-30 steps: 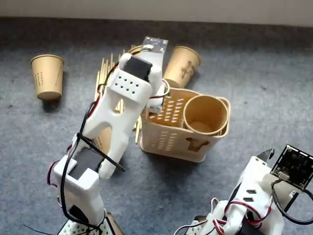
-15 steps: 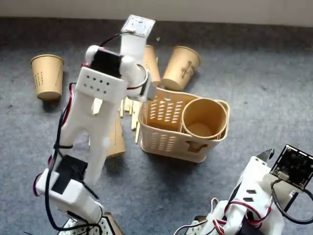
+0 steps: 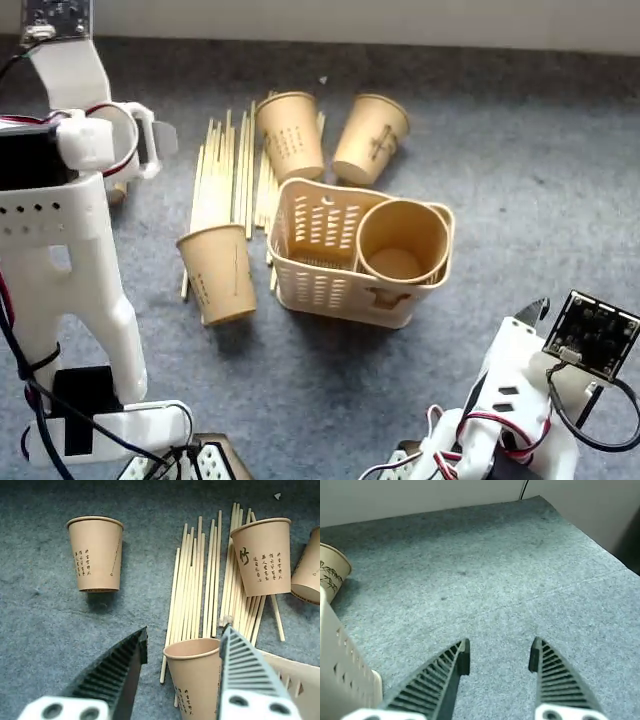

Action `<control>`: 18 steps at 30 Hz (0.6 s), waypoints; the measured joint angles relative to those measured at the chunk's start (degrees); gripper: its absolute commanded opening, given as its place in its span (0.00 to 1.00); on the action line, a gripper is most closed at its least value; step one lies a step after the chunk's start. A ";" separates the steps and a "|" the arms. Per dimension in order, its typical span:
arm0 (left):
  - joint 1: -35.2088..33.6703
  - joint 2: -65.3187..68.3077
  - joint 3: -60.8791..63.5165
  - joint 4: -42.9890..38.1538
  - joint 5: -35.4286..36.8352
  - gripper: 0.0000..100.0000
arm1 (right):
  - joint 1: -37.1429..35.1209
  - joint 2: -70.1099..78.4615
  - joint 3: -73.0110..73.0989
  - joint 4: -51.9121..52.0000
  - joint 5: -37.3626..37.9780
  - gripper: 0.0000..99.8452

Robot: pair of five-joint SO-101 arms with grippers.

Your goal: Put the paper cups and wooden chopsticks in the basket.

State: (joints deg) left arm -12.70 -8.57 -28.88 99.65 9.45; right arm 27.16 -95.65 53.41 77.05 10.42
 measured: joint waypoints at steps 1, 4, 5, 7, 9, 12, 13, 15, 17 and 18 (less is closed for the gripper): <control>-0.18 -0.09 1.05 0.00 -0.79 0.26 | 0.00 0.00 0.00 0.00 0.00 0.20; -0.35 -0.09 6.15 0.00 -5.71 0.26 | -0.09 3.25 0.00 -0.44 0.00 0.20; -0.62 -0.09 8.44 -0.26 -7.21 0.26 | -0.09 5.71 0.00 -0.88 0.00 0.20; -1.67 0.00 13.27 -1.32 -8.53 0.26 | -0.09 11.96 -1.32 -1.41 0.00 0.20; -2.37 1.41 16.00 -1.49 -8.62 0.26 | -0.09 19.43 -3.60 -1.58 0.00 0.20; -3.60 6.07 16.35 -1.76 -6.77 0.26 | -0.88 32.09 -6.95 -1.58 -1.41 0.20; -4.13 8.09 16.26 -1.76 -5.63 0.26 | -1.41 35.43 -7.82 -1.67 -2.90 0.20; -5.10 12.57 15.38 -1.58 -4.13 0.26 | -2.37 41.49 -8.62 -1.76 -4.75 0.20; -5.19 16.70 13.63 -0.35 -3.08 0.26 | -2.55 43.60 -8.70 -1.76 -5.71 0.20; -5.19 18.64 12.66 0.09 -2.11 0.26 | -2.73 43.60 -8.70 -1.76 -5.80 0.20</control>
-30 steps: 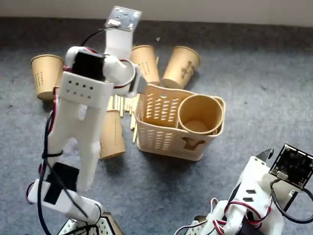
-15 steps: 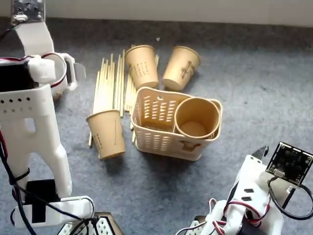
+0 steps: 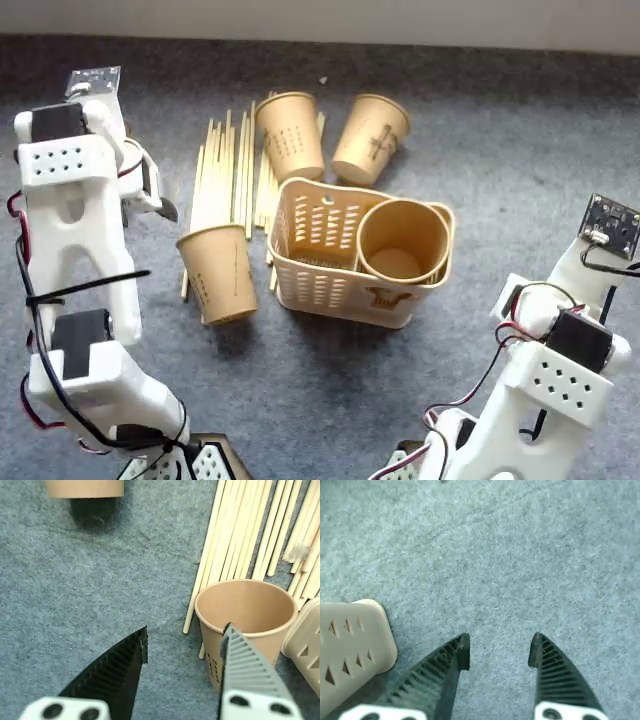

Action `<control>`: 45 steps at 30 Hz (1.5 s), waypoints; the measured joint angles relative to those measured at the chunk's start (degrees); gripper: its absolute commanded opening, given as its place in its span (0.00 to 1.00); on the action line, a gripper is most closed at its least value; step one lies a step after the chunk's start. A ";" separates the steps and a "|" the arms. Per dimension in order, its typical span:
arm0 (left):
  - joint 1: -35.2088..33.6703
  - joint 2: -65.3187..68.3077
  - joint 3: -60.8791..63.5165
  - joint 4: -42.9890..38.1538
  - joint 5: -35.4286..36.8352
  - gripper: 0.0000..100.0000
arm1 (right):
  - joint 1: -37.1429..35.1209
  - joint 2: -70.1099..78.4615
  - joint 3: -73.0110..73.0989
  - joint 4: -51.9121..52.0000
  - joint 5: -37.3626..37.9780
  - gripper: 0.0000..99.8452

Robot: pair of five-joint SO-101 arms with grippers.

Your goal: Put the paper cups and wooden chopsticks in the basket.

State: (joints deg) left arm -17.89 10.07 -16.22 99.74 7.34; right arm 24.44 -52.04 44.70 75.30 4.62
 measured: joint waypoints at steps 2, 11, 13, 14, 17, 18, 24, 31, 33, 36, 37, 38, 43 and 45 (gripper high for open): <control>0.00 3.60 -1.67 0.35 2.81 0.26 | -0.26 0.00 -0.09 0.00 -0.35 0.20; 1.49 14.51 -7.38 0.35 10.29 0.25 | -6.95 -6.15 7.56 -4.22 -0.35 0.20; 2.29 15.12 -7.12 0.62 10.37 0.25 | -7.03 -8.44 8.44 -4.66 -0.35 0.20; 2.90 15.12 -6.33 0.62 10.55 0.25 | -7.03 -9.76 8.70 -4.66 -0.35 0.20; 5.19 15.12 -3.69 0.70 10.55 0.24 | -7.12 -13.36 8.97 -4.84 -0.35 0.20; 6.15 15.12 -2.73 0.79 10.55 0.21 | -7.12 -14.33 8.97 -4.84 -0.35 0.20; 11.43 15.21 0.18 0.79 10.37 0.00 | -7.12 -16.35 8.97 -4.84 -0.35 0.20; 12.22 15.21 1.58 0.79 4.66 0.00 | -7.12 -16.35 8.97 -4.84 -0.35 0.20; 12.22 15.21 0.18 0.79 3.69 0.00 | -7.12 -16.35 8.97 -4.84 -0.35 0.20; 11.25 14.15 -3.52 0.79 3.16 0.00 | -7.12 -16.35 8.97 -4.84 -0.35 0.20; 10.73 13.10 -4.84 0.79 3.16 0.00 | -7.12 -16.35 8.97 -4.84 -0.35 0.20; 10.29 11.60 -6.59 0.79 3.16 0.00 | -7.12 -16.35 8.97 -4.84 -0.35 0.20; 9.41 -1.49 -16.18 0.79 3.16 0.00 | -7.12 -16.35 8.97 -4.84 -0.35 0.20; 10.11 -8.18 -20.40 0.97 3.16 0.00 | -7.12 -16.35 9.14 -4.84 -0.35 0.20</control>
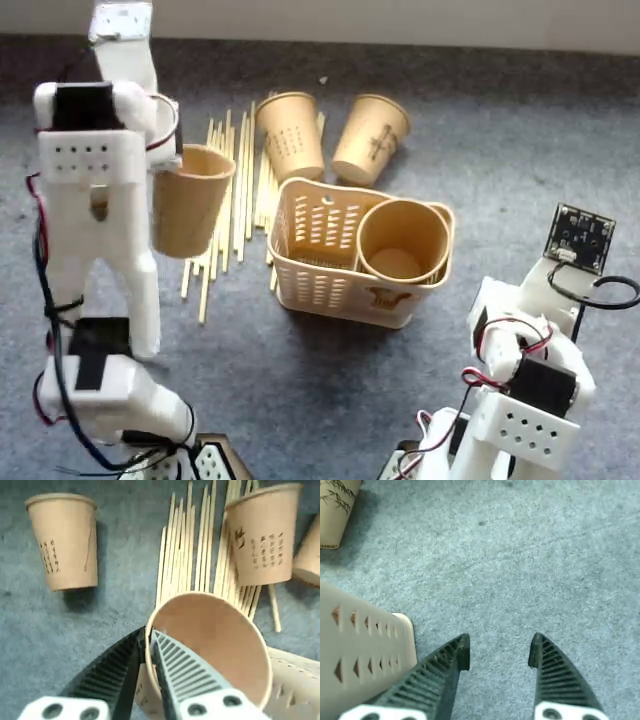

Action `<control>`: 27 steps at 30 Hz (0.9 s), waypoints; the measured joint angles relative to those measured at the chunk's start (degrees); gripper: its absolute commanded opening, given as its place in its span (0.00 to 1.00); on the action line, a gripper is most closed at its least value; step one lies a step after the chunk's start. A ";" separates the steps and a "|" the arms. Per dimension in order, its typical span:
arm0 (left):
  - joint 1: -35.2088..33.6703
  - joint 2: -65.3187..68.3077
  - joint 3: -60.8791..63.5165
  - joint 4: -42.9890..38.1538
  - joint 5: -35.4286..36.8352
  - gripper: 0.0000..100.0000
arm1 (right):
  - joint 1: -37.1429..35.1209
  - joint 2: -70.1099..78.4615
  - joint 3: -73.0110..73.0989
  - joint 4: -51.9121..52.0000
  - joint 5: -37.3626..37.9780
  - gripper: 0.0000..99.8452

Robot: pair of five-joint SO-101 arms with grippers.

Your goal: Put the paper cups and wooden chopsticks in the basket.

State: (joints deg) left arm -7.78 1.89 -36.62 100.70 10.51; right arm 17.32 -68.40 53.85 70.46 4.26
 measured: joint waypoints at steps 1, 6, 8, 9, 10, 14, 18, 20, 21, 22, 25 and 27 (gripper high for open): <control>0.97 -3.43 -2.29 0.00 0.00 0.00 | 0.00 0.00 0.44 0.00 0.00 0.20; 14.95 -16.88 -11.34 -3.87 -0.26 0.00 | 0.00 -0.18 2.55 0.00 0.00 0.20; 22.77 -18.37 -12.22 -8.35 -0.26 0.00 | 0.18 -0.18 2.55 0.00 0.00 0.20; 26.11 -18.37 -12.40 -10.64 -0.26 0.00 | 0.88 -0.18 2.55 0.00 0.00 0.20; 29.27 -18.02 -12.48 -12.84 -0.26 0.00 | 1.93 -0.18 2.55 0.00 0.00 0.20; 38.07 -15.12 -12.48 -17.76 -0.09 0.01 | 6.51 -0.35 3.16 0.53 0.00 0.20; 43.16 -10.37 -12.48 -18.46 -0.09 0.01 | 7.74 -0.35 3.43 0.79 0.00 0.20; 44.04 -8.35 -12.48 -18.46 1.32 0.01 | 7.91 -0.35 3.43 0.79 0.00 0.20; 44.22 -7.65 -12.48 -18.46 2.46 0.01 | 7.82 -0.35 3.43 0.79 0.00 0.20; 44.22 -7.03 -12.48 -18.37 3.60 0.01 | 7.91 -0.35 3.43 0.79 0.00 0.20; 44.13 -5.01 -12.48 -16.44 6.51 0.01 | 8.18 -0.35 3.43 0.79 0.00 0.20; 44.13 -3.43 -12.48 -13.63 8.44 0.01 | 8.09 -0.35 3.43 0.79 0.00 0.20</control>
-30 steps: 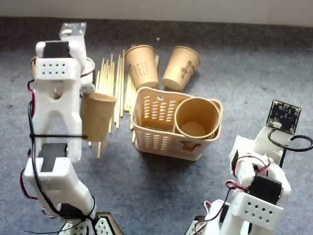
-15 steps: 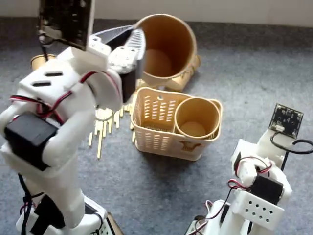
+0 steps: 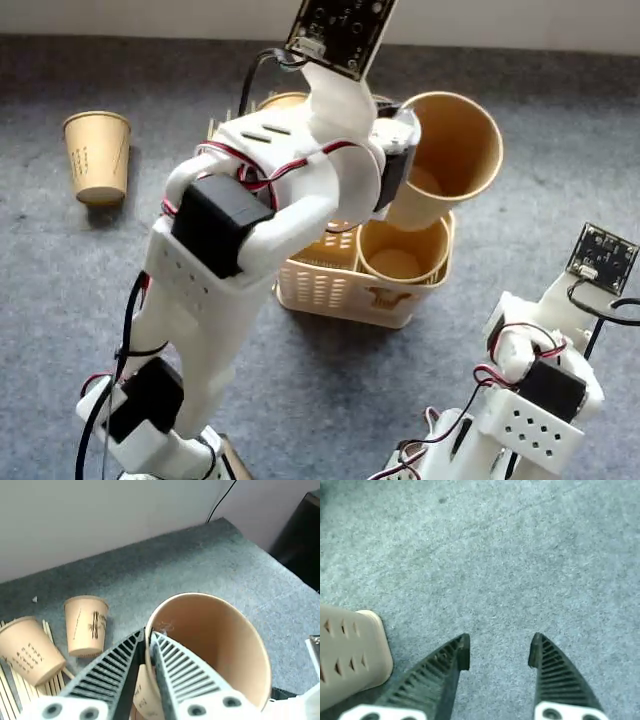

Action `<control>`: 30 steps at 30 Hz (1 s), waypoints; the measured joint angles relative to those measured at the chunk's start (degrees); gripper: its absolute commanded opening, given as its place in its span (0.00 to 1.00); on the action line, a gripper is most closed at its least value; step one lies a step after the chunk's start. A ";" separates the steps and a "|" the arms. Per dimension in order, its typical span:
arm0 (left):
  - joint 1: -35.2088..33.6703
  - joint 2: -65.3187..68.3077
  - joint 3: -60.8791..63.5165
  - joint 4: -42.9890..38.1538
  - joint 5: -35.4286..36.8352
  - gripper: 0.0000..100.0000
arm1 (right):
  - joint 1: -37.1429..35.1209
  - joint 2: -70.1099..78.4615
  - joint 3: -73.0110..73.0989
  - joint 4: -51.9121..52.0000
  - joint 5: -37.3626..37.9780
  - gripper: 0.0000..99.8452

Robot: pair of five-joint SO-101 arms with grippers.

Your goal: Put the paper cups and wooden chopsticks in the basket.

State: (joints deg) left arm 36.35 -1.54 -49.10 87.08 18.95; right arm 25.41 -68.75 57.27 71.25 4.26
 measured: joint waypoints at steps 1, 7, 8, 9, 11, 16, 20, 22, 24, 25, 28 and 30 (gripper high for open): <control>0.00 0.88 0.00 1.85 1.14 0.01 | 0.00 0.00 0.00 0.00 0.00 0.20; 0.00 6.77 0.00 11.08 5.10 0.01 | 0.00 0.00 0.00 0.00 0.00 0.20; -0.18 7.56 0.00 11.60 5.10 0.01 | 0.00 0.00 0.00 0.00 0.00 0.20; -0.62 8.26 0.00 11.52 5.19 0.01 | 0.00 0.00 0.00 0.00 0.00 0.20; -1.93 9.14 0.00 11.69 5.19 0.04 | 0.00 0.00 0.00 0.00 0.00 0.20; -3.78 9.76 0.00 12.40 4.66 0.20 | 0.00 0.00 0.00 0.00 0.00 0.20; -3.96 9.23 -3.34 12.40 3.16 0.19 | 0.00 0.00 0.00 0.00 0.00 0.20; -3.96 8.09 -5.54 12.40 -0.09 0.19 | 0.00 0.00 0.00 0.00 0.00 0.20; -4.31 6.51 -7.38 12.40 -2.64 0.19 | 0.00 0.00 0.00 0.00 0.00 0.20; -4.84 5.63 -8.18 12.40 -3.69 0.19 | 0.00 0.00 0.00 0.00 0.00 0.20; -11.34 2.64 -9.32 12.40 -5.19 0.19 | 0.00 0.00 0.00 0.00 0.00 0.20; -19.25 1.49 -9.32 12.22 -5.36 0.19 | 0.00 0.00 0.00 0.00 0.00 0.20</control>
State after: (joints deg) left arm 17.10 -0.04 -58.42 99.30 13.58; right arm 25.41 -68.75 57.27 71.25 4.26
